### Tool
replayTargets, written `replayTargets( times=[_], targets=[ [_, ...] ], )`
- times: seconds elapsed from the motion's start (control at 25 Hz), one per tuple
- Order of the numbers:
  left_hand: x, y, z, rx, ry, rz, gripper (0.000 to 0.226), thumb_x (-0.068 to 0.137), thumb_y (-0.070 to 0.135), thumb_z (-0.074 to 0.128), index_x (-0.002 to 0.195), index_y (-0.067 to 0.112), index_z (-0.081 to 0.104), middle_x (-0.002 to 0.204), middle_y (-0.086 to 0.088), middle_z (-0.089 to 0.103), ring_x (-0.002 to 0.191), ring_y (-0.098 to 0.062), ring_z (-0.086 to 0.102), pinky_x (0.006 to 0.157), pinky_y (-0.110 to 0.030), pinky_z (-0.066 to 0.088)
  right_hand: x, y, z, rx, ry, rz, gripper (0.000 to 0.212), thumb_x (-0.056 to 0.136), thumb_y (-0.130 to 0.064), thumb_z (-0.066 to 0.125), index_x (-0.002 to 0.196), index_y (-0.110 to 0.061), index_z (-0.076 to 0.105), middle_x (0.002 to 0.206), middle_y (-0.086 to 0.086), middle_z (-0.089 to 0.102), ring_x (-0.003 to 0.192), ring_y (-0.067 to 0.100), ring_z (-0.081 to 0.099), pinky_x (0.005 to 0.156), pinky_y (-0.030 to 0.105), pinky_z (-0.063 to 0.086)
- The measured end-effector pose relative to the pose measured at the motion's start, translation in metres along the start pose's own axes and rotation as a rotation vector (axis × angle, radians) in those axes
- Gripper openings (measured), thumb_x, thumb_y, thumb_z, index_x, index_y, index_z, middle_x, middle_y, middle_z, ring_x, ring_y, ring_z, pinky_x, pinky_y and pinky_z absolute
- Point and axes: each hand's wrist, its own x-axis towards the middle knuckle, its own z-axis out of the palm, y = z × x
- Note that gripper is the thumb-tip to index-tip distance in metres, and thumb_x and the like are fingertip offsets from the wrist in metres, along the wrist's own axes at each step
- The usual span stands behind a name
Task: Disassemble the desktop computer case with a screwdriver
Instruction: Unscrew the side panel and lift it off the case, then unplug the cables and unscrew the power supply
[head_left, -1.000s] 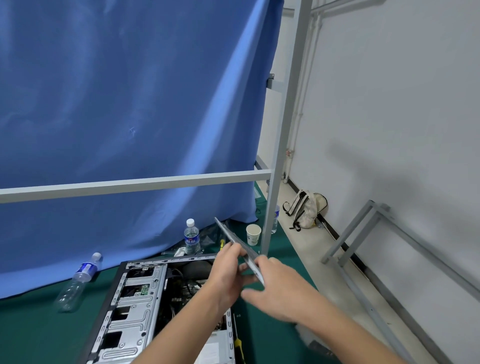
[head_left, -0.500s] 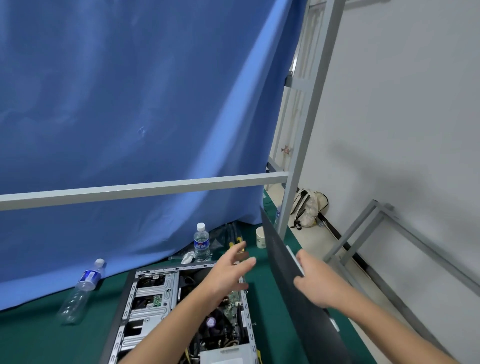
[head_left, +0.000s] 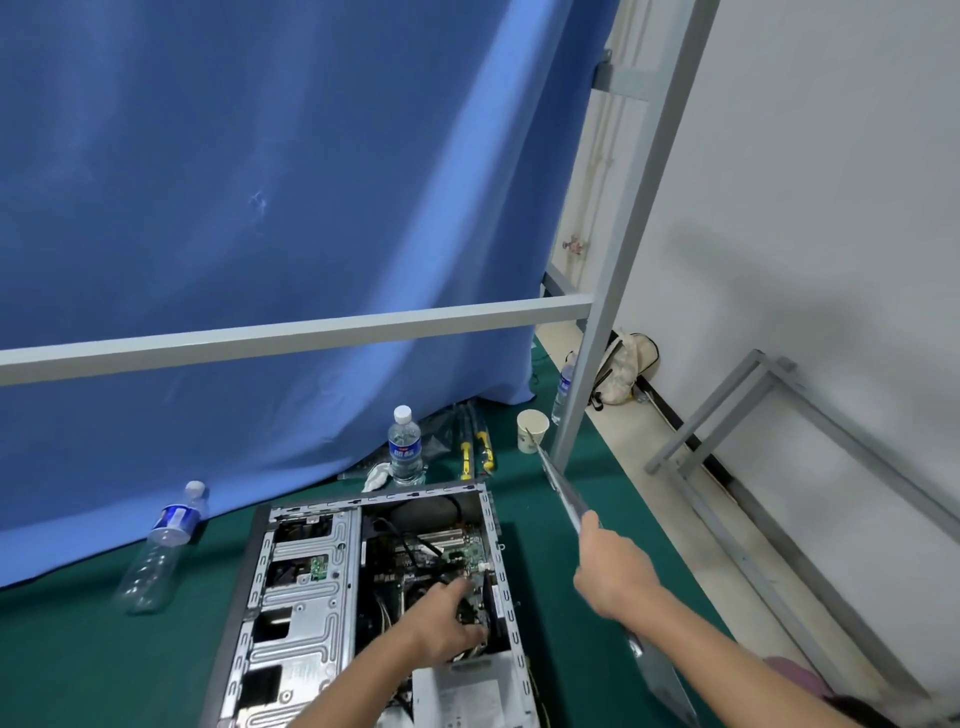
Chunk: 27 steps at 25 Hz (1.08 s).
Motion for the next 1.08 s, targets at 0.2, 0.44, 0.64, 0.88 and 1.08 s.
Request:
replayTargets(
  times=[0.2,0.44,0.64,0.88,1.08],
  targets=[
    [0.016,0.005,0.019,0.015,-0.03,-0.071,0.07,0.096,0.038,0.06,0.153,0.019,0.026,0.152,-0.014,0.035,0.136,-0.03,0.042,0.11,-0.033,0.037,0.013,-0.005,0.024,0.016,-0.014,-0.049,0.032,0.085,-0.003,0.052,0.109,-0.015,0.034,0.08,0.0,0.053,0.072,0.022,0.053,0.058,0.032,0.037],
    [0.031,0.003,0.049,0.1,-0.092,-0.171,0.066,0.1,0.044,0.047,0.154,0.017,0.022,0.147,-0.013,0.047,0.129,-0.03,0.05,0.105,-0.037,0.042,0.024,0.002,0.059,0.129,-0.05,-0.051,0.047,0.087,-0.001,0.044,0.131,-0.011,0.031,0.072,-0.004,0.049,0.069,0.019,0.048,0.058,0.032,0.037],
    [0.039,-0.001,0.064,0.193,-0.037,-0.211,0.072,0.099,0.063,0.025,0.152,0.014,0.027,0.14,-0.013,0.055,0.123,-0.027,0.055,0.105,-0.039,0.043,0.02,-0.002,0.086,0.113,-0.073,-0.043,0.028,0.095,-0.008,0.046,0.121,-0.013,0.036,0.089,0.001,0.06,0.074,0.018,0.057,0.06,0.031,0.046],
    [0.046,-0.012,0.078,0.324,0.024,-0.129,0.069,0.101,0.059,0.013,0.128,0.011,0.054,0.129,-0.015,0.055,0.124,-0.03,0.048,0.105,-0.041,0.04,0.022,0.02,0.116,0.084,-0.091,0.007,0.026,0.096,-0.012,0.047,0.118,-0.018,0.035,0.094,0.003,0.061,0.072,0.018,0.05,0.061,0.029,0.038],
    [0.048,-0.019,0.081,0.412,0.067,-0.026,0.095,0.09,0.067,-0.01,0.137,0.013,0.051,0.142,-0.014,0.05,0.135,-0.029,0.042,0.109,-0.042,0.039,0.042,0.029,0.142,0.082,-0.121,0.034,0.024,0.095,-0.013,0.049,0.113,-0.018,0.034,0.084,0.001,0.054,0.069,0.018,0.052,0.058,0.03,0.038]
  ],
)
